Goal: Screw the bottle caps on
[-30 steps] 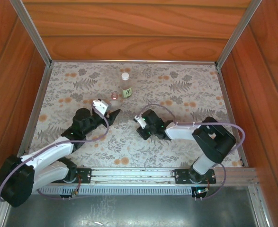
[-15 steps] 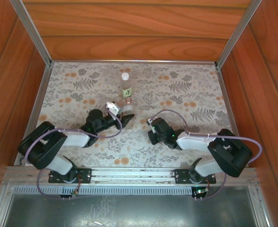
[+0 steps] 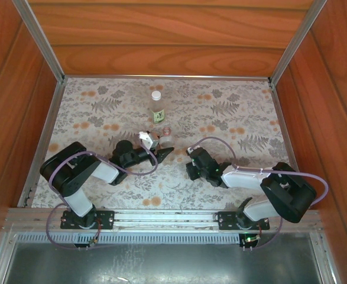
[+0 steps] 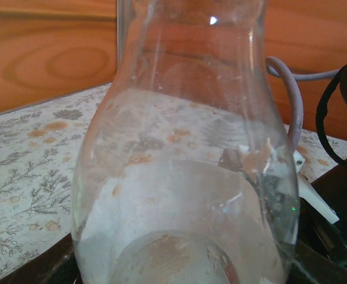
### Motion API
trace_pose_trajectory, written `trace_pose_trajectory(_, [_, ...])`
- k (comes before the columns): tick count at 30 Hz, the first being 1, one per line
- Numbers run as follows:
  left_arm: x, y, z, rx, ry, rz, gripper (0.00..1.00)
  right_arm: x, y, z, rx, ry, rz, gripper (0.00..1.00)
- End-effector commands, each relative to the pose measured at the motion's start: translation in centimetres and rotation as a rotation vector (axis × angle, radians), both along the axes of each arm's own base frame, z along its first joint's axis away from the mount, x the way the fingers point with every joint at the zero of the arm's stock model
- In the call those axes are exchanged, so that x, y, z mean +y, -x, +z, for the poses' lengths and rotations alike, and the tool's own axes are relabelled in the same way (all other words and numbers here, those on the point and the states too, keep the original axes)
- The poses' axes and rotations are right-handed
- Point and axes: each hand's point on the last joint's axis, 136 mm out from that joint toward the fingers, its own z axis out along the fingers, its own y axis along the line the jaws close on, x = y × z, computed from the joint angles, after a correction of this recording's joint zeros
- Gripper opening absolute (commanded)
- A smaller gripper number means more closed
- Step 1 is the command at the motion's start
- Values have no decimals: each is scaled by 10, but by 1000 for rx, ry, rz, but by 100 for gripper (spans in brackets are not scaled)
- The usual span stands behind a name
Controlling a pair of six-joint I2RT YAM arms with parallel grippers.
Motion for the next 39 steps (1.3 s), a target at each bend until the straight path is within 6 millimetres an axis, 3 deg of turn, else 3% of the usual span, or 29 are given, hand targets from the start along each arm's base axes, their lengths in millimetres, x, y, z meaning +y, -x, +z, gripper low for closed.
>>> trace_pose_trajectory(1, [-3,10,2,-40,10,-48,60,-11,6,-5,38,36,-20,52])
trace_pose_trajectory(14, [3,22,-14,-15,-27,-75,60,-5,6,42,16,20,27,78])
trace_pose_trajectory(22, [5,26,-23,9,-43,-89,60,-8,11,70,146,85,0,78])
trace_pose_trajectory(27, [6,25,-28,18,-56,-87,60,-5,3,67,125,109,11,73])
trace_pose_trajectory(33, [6,22,-29,24,-56,-85,60,7,-7,53,0,-14,46,69])
trace_pose_trajectory(39, [5,22,-27,32,-55,-86,60,-2,-3,29,53,8,40,63])
